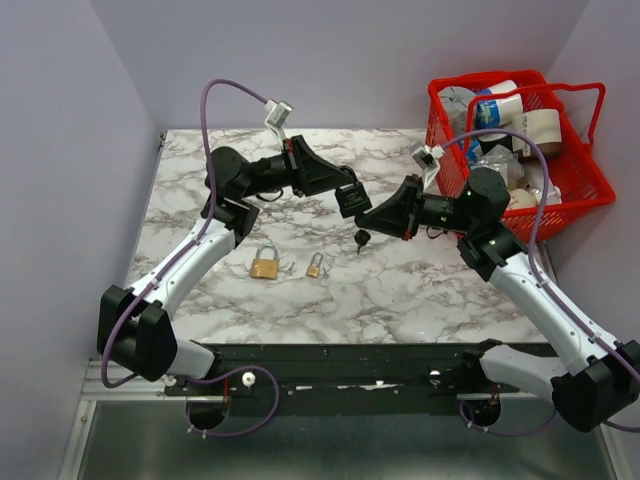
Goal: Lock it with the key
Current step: Lock the lock, then place the lock at the center of the board.
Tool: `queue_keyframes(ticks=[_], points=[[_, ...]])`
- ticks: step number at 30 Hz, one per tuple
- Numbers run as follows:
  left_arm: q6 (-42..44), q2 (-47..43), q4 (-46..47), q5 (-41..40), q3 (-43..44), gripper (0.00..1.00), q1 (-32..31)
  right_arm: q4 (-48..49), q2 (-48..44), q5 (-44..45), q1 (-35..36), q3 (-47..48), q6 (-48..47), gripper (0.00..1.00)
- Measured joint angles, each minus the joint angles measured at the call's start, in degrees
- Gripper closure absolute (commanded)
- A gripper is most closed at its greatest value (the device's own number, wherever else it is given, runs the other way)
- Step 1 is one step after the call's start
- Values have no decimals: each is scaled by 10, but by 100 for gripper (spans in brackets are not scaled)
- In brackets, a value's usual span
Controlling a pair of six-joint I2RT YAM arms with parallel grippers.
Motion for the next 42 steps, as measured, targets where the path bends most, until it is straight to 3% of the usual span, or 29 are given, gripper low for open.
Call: queue_keyframes(ticks=[26, 29, 35, 42], points=[[-10, 54, -10, 55, 27, 100, 2, 89, -59, 72, -1, -114, 44, 99], [-16, 54, -8, 39, 39, 100, 12, 105, -59, 58, -3, -129, 64, 99], [-29, 51, 21, -70, 102, 100, 84, 85, -48, 0, -2, -160, 83, 99], [-27, 30, 24, -82, 72, 100, 82, 49, -62, 3, -2, -159, 70, 99]])
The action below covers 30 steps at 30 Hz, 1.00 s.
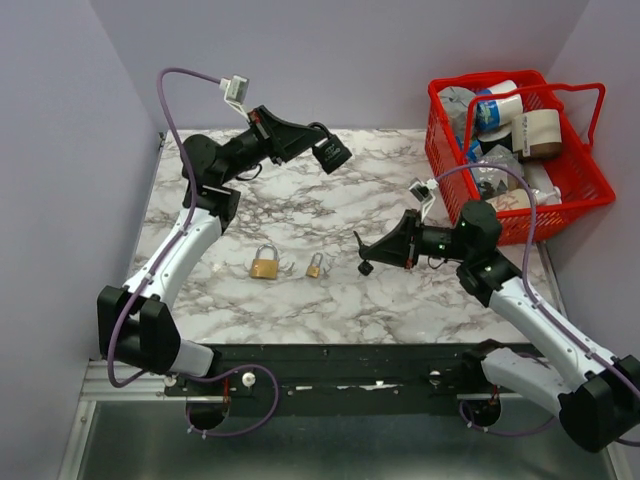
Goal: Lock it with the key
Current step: Place the lock at the center of the board.
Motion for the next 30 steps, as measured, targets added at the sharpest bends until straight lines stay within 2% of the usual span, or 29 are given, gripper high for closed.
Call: queue_keyframes(ticks=[8, 12, 17, 23, 30], points=[[39, -45, -67, 9, -142, 100, -7, -89, -49, 35, -40, 0, -30, 99], [111, -54, -137, 9, -207, 100, -47, -151, -52, 54, -62, 0, -58, 99], [162, -38, -185, 10, -265, 100, -112, -206, -48, 75, -75, 0, -84, 99], [200, 70, -182, 9, -272, 100, -158, -236, -29, 97, -76, -12, -110, 99], [216, 224, -168, 0, -232, 100, -161, -251, 22, 111, -76, -26, -134, 99]])
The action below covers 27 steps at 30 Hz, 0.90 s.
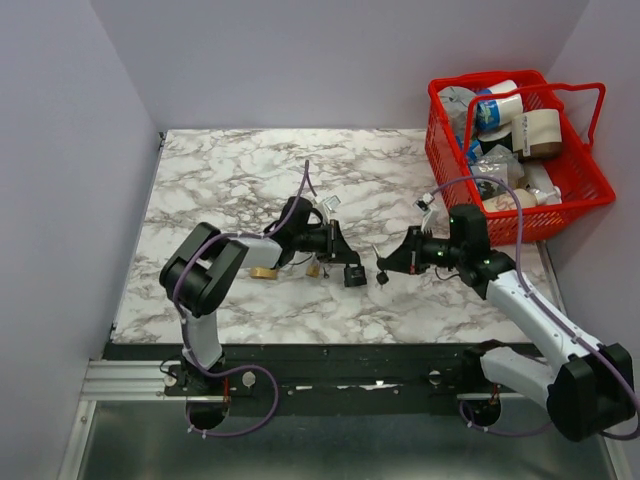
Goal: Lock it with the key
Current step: Place the lock at the center of the board.
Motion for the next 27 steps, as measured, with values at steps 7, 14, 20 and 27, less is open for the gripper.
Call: queue_keyframes(ticks=[7, 14, 20, 27], points=[[7, 57, 9, -7, 33, 100, 0, -3, 52, 2, 0, 0, -9, 99], [18, 87, 7, -9, 52, 95, 9, -4, 78, 5, 0, 0, -19, 99], [25, 102, 2, -9, 74, 78, 21, -4, 96, 7, 0, 0, -23, 99], [56, 109, -41, -15, 94, 70, 31, -4, 125, 17, 0, 0, -22, 99]])
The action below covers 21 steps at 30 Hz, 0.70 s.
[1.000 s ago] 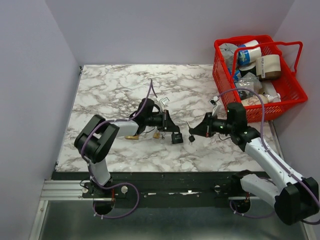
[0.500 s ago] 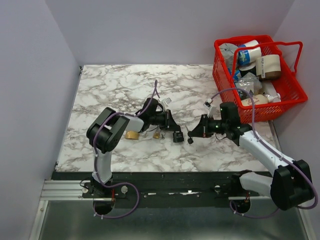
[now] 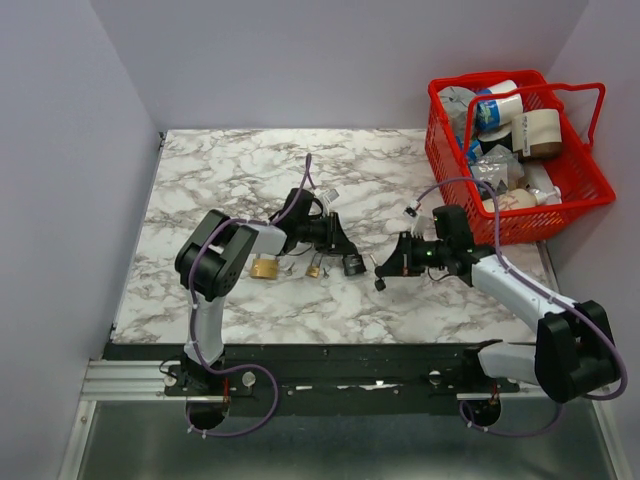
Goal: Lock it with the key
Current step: Place the lock at the center of the board.
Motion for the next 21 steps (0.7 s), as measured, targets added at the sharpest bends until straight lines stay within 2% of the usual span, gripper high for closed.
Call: queue_keyframes(ticks=[12, 13, 15, 18, 19, 21], points=[[108, 0, -121, -26, 45, 57, -7, 0, 19, 15, 0, 3, 3, 99], [117, -1, -128, -30, 49, 53, -9, 0, 19, 16, 0, 3, 3, 99], [131, -3, -144, -38, 57, 51, -13, 0, 21, 18, 0, 3, 3, 99], [150, -8, -168, -52, 67, 40, -15, -3, 22, 24, 0, 5, 3, 99], [155, -10, -174, -57, 70, 32, -16, -4, 22, 28, 0, 6, 3, 99], [163, -18, -185, -67, 72, 28, -16, -7, 22, 31, 0, 10, 2, 99]])
